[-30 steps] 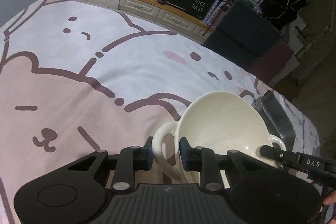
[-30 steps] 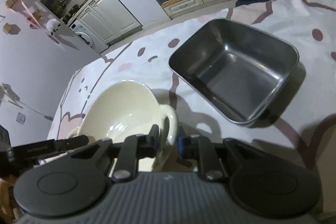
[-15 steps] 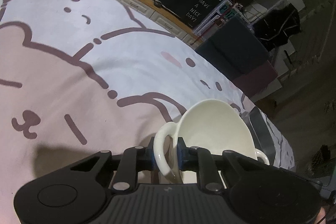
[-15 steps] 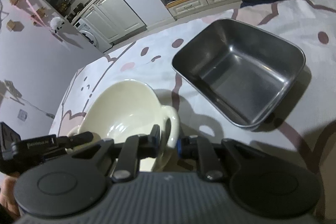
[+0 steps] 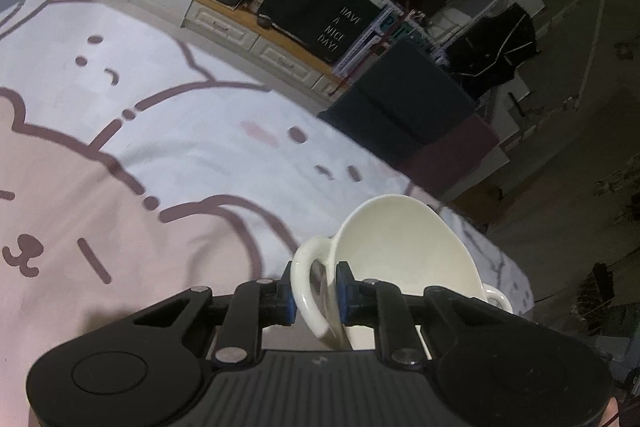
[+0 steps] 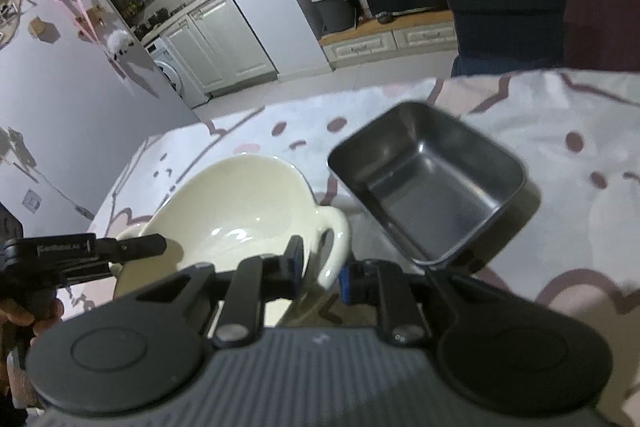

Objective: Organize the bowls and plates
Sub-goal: 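Lift the cream bowl with both tools and carry it toward the steel tray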

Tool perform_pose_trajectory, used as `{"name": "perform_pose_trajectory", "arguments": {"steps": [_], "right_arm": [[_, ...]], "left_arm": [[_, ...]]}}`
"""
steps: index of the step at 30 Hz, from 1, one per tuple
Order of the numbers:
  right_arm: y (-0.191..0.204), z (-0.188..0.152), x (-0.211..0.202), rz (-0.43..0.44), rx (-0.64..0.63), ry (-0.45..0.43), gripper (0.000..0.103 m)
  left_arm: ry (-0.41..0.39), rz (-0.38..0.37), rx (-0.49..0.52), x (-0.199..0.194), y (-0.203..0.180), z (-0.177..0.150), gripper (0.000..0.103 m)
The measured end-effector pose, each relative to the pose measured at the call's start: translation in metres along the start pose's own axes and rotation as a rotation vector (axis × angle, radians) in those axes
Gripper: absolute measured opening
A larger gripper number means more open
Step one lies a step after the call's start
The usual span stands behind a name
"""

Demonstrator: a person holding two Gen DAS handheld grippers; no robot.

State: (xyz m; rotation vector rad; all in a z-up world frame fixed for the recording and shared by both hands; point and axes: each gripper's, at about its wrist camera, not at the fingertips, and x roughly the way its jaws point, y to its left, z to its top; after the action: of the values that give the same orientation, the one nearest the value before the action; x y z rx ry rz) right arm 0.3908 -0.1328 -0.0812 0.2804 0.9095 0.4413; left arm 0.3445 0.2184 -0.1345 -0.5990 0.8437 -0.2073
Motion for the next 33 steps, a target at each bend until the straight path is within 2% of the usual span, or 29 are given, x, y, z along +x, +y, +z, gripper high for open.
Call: {"name": "perform_pose_trajectory", "arguments": {"steps": [12, 18, 33], "right_arm": [[0.006, 0.005, -0.097, 0.007, 0.007, -0.116, 0.019], [-0.006, -0.011, -0.146, 0.005, 0.032, -0.158, 0.019], [-0.024, -0.060, -0.216, -0.019, 0.037, -0.232, 0.019]], "left_arm": [[-0.043, -0.051, 0.027, -0.052, -0.072, -0.013, 0.020], [-0.032, -0.083, 0.057, -0.070, -0.103, -0.035, 0.020], [-0.011, -0.149, 0.115, -0.104, -0.154, -0.099, 0.020]]}}
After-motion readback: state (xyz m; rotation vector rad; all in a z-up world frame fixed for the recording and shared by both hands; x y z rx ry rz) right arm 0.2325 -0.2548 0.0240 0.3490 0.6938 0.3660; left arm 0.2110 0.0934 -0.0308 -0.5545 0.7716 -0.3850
